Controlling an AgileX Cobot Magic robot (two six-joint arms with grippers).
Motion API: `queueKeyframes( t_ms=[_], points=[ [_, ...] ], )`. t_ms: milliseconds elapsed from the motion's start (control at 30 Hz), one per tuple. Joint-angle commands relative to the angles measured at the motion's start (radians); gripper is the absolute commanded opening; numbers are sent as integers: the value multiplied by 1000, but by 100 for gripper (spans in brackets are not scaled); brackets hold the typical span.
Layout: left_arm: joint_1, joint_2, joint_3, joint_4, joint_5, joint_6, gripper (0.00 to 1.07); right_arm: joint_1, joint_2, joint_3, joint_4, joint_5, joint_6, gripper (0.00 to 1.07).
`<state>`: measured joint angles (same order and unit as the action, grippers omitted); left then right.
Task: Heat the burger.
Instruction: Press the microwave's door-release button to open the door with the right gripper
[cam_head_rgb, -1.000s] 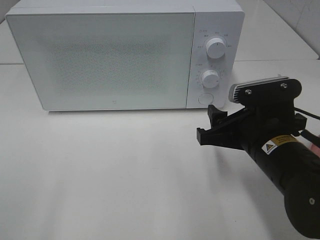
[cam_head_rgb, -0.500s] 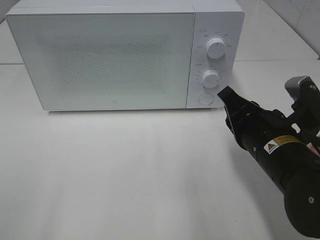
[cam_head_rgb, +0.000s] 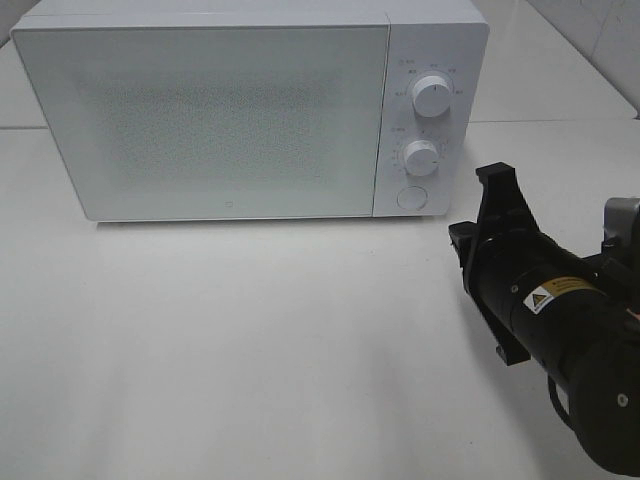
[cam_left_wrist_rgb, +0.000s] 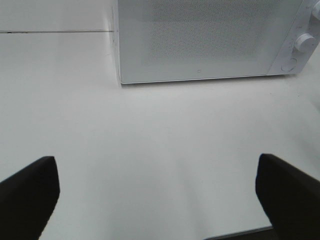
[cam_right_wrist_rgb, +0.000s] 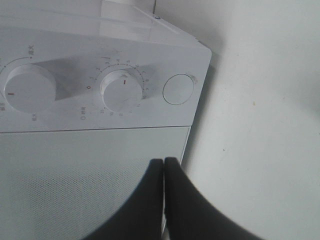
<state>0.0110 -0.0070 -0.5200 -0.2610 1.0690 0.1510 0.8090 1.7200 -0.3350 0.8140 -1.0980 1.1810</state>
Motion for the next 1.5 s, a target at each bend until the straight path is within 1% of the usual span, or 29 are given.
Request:
queueKeyframes(
  t_ms=[33,133,333,533,567,667,1067,1300,1500],
  points=[
    [-4,-14,2,0,3,-1,100,1,2,-4,-13,37,67,0],
    [-4,-14,2,0,3,-1,100,1,6,-4,-12,76,81,0],
    [-4,-14,2,0,3,-1,100,-6,6,-4,-12,75,81,0],
    [-4,-14,2,0,3,-1,100,-52,36,-28,-34,76,79,0],
    [-4,-14,2,0,3,-1,100,-65,59,-44,-54,75,98,0],
    [-4,-14,2,0,3,-1,100,-65,97,-67,-66,75,134,0],
    [-4,-14,2,0,3,-1,100,-67,216,-172,-70,75,177,0],
    [-4,-14,2,0,3,-1,100,-135,258,-251,-138,104,178,0],
    [-4,-14,2,0,3,-1,100,-182,258,-296,-154,149,159,0]
  ],
)
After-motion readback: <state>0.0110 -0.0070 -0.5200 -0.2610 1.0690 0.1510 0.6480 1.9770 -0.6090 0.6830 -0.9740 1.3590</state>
